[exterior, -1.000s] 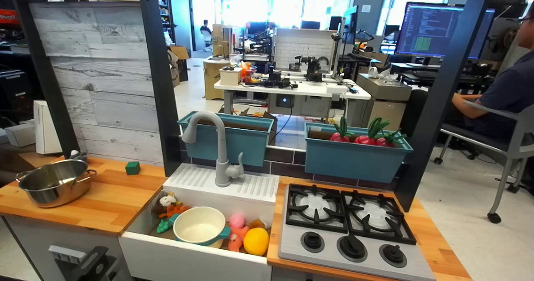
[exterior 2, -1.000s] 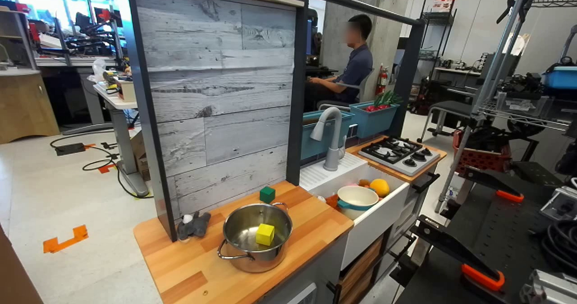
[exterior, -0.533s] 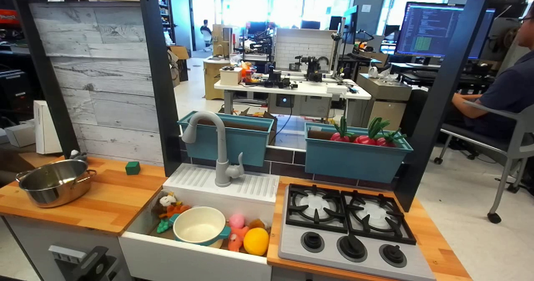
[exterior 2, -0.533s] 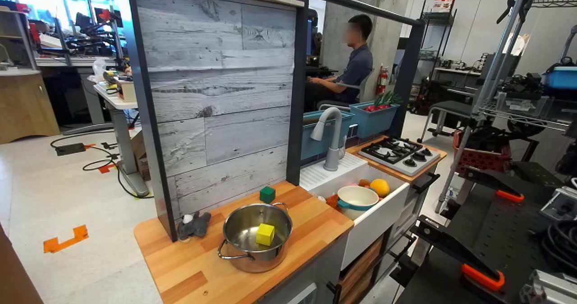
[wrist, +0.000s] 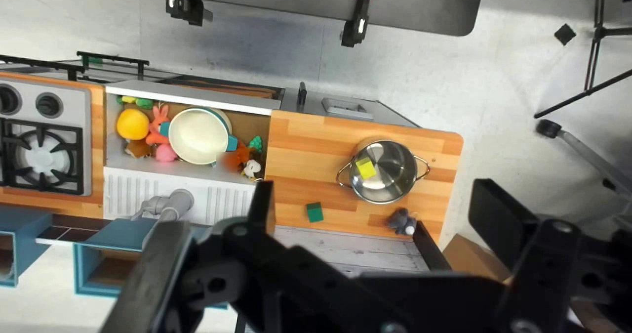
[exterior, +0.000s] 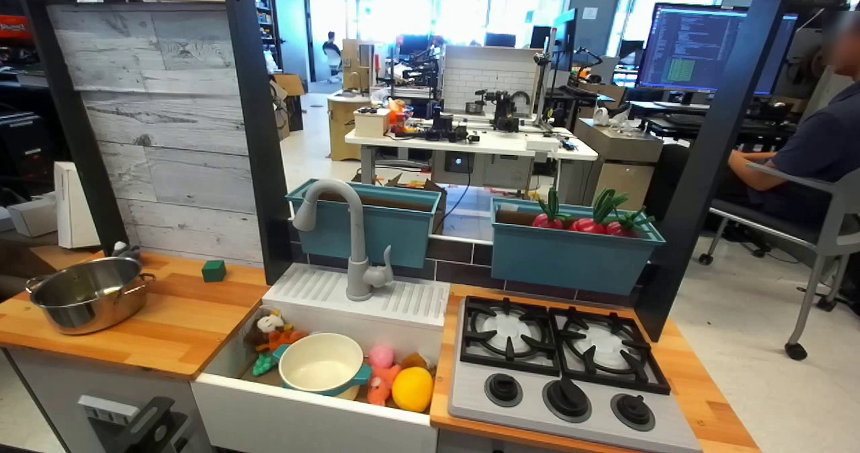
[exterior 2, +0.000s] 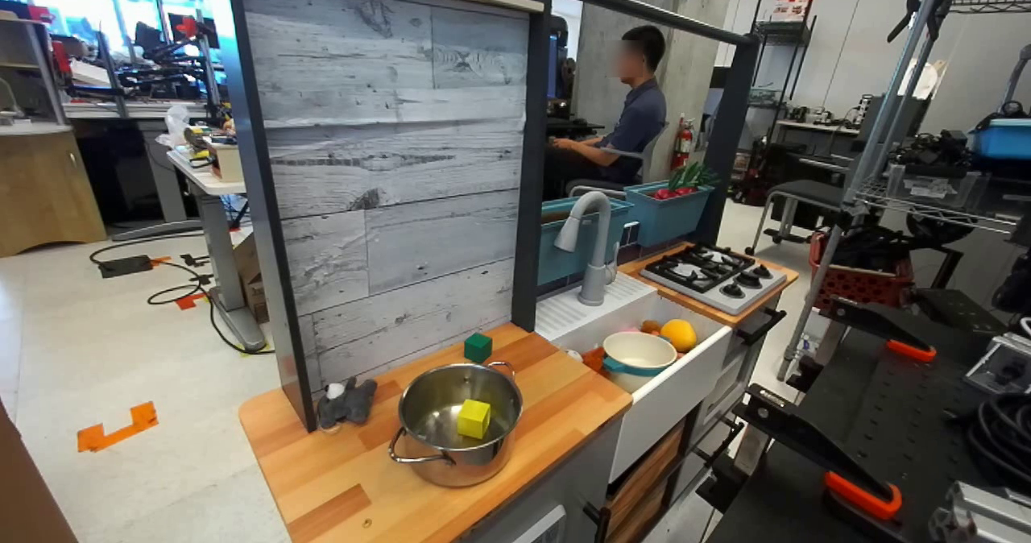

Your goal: Put the green cube in the pot

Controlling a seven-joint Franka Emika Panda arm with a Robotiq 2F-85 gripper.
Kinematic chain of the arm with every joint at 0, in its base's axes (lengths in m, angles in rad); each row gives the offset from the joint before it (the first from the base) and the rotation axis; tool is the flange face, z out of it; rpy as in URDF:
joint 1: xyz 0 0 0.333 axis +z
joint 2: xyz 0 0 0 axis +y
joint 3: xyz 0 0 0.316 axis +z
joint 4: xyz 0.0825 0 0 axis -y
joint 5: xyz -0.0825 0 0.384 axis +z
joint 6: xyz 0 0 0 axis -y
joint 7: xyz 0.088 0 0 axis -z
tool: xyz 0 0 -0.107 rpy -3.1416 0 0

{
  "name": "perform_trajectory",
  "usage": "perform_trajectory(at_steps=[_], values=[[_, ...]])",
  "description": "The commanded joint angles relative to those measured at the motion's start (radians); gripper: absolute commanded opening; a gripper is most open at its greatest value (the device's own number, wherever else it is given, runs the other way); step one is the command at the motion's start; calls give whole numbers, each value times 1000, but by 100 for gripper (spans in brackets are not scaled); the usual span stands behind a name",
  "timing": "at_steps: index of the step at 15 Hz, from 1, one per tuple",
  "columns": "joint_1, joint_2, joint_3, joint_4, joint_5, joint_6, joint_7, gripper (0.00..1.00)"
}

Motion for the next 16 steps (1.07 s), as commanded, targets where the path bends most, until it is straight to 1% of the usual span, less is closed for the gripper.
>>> perform_trajectory(at_steps=[1, 6, 8, 10, 13, 16], values=[[-17, 184, -11, 130, -16, 44, 26, 100], [-22, 399, -27, 271, -14, 112, 7, 100], [-19, 479, -30, 296, -19, 138, 10, 100], [-11, 552, -31, 285, -45, 200, 21, 100], [1, 673, -37, 250, -107, 354, 15, 100], [11, 764, -49, 219, -144, 477, 25, 100]])
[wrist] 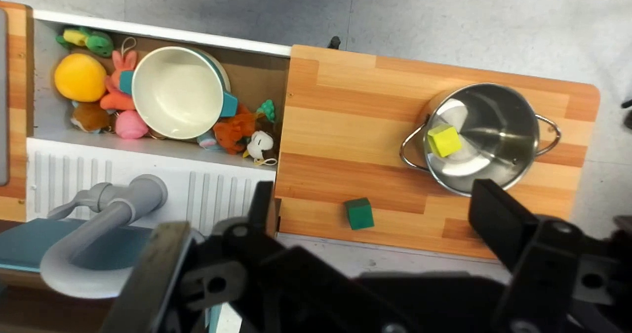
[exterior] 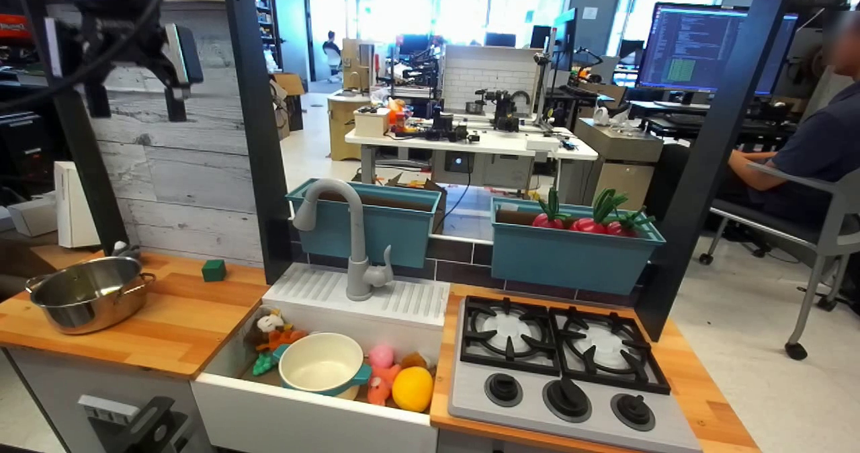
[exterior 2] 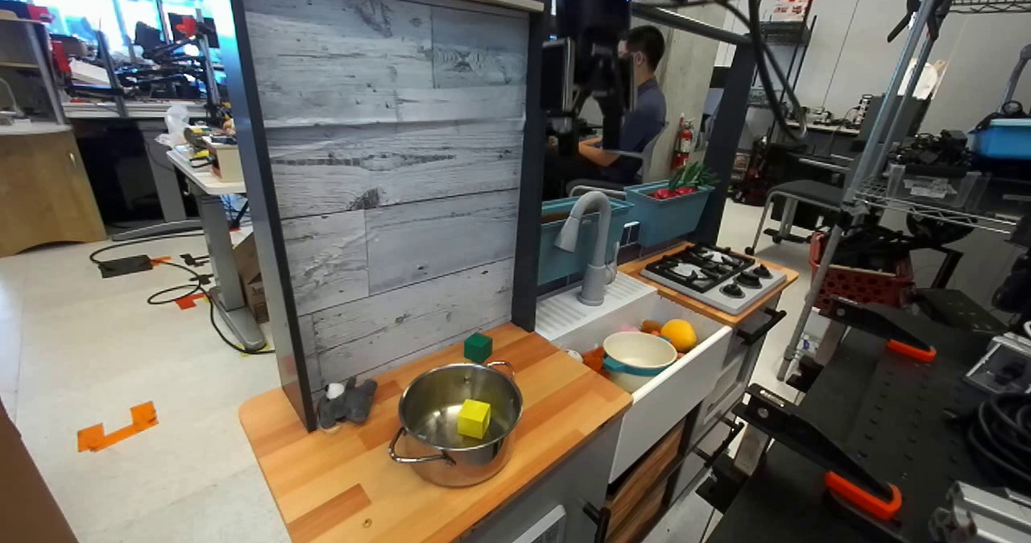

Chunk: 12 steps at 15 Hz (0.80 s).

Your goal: Put the green cube in the pot

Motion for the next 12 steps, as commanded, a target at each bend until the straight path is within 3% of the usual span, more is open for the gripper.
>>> perform_trajectory(at_steps=[1, 6, 12], values=[[26, 88, -28, -28, -53, 123, 20, 100], [47, 166, -53, -63, -89, 247, 40, 100], [50, 273, -51, -51, -69, 520, 24, 100]])
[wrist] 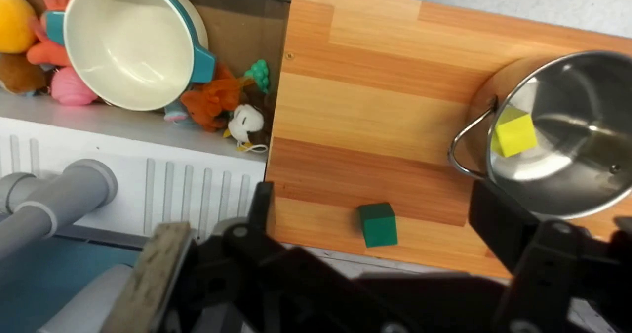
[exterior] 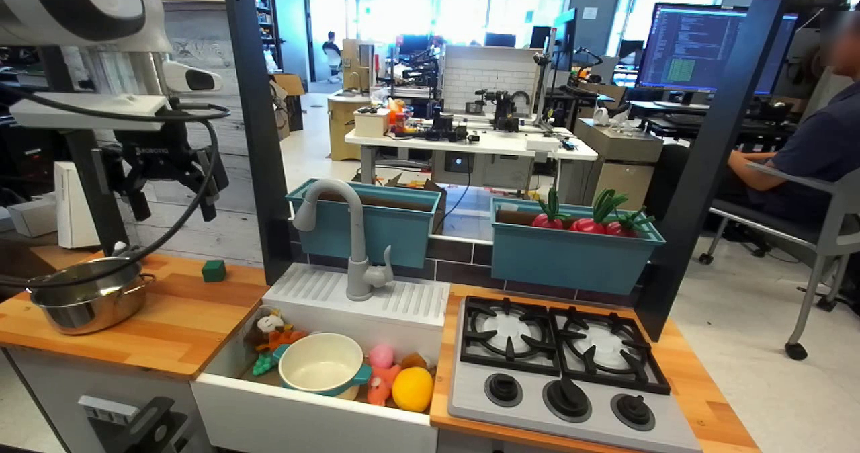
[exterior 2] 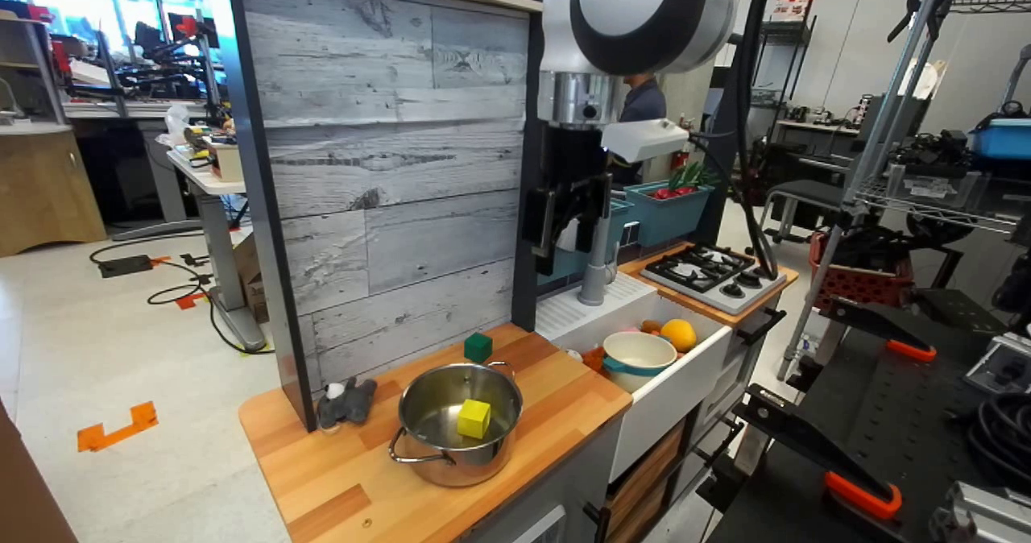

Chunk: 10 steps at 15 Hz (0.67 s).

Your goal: Put the green cube in the pot

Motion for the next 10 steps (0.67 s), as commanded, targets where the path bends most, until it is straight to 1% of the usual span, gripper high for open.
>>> perform_trajectory(at_steps=[1, 4, 10], values=[[19, 78, -14, 42, 2, 103, 6, 100], [7, 139, 0, 107, 33, 71, -4, 100], [7, 239, 10, 246, 37, 95, -12, 100]])
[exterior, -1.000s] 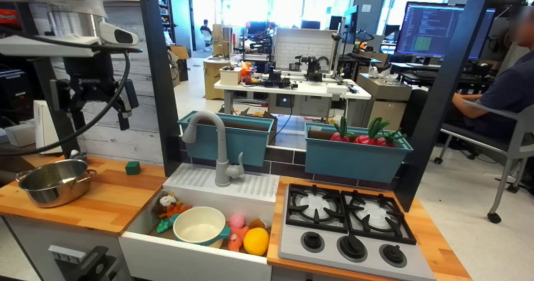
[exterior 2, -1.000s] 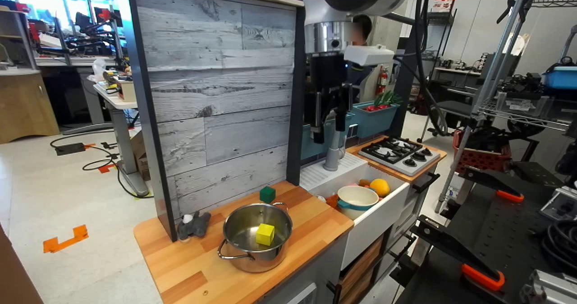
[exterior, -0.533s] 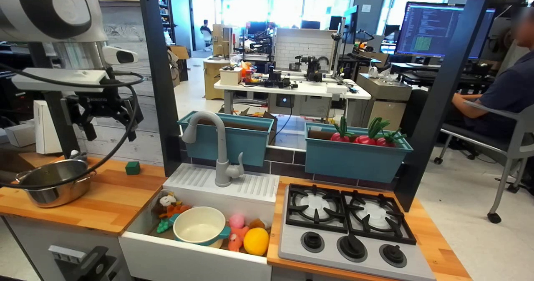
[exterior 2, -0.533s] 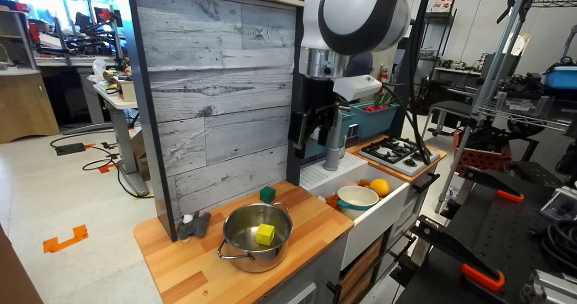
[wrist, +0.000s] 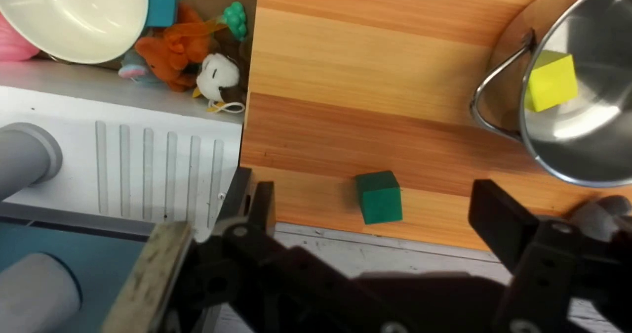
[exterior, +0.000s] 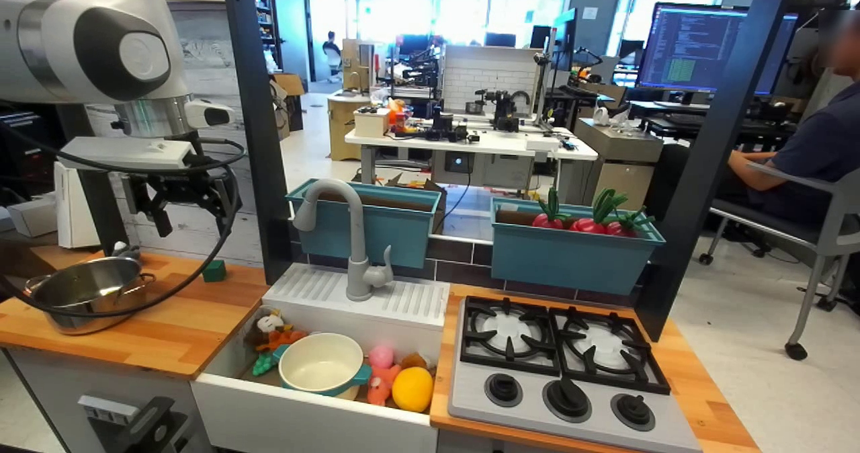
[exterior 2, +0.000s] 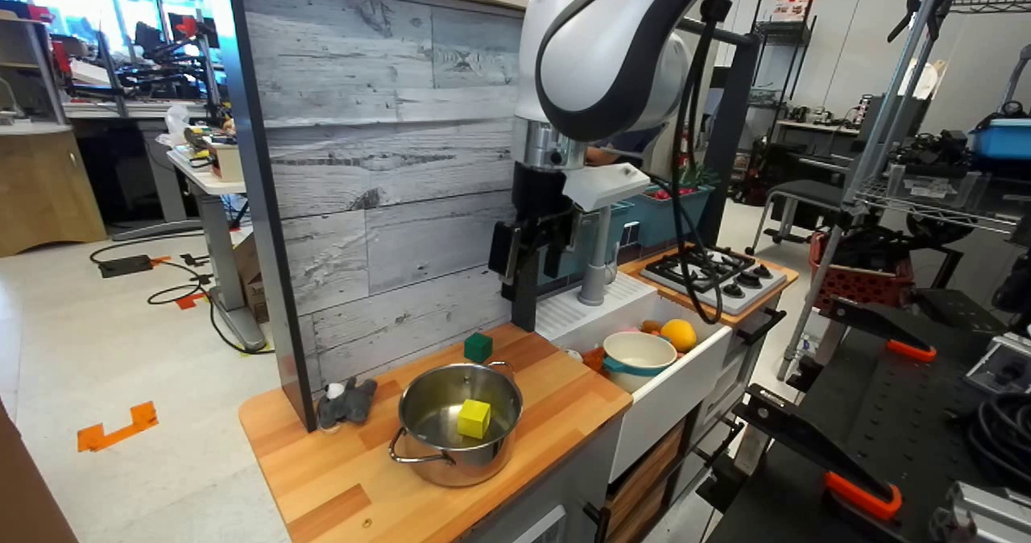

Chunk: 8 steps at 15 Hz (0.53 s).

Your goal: Put the green cube in the pot

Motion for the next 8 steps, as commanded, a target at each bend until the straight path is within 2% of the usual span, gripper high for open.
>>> perform_trajectory(at_steps=[1, 8], values=[[8, 88, 1, 121, 24, 24, -10, 100], [33, 244, -13, 326, 49, -120, 48, 100]])
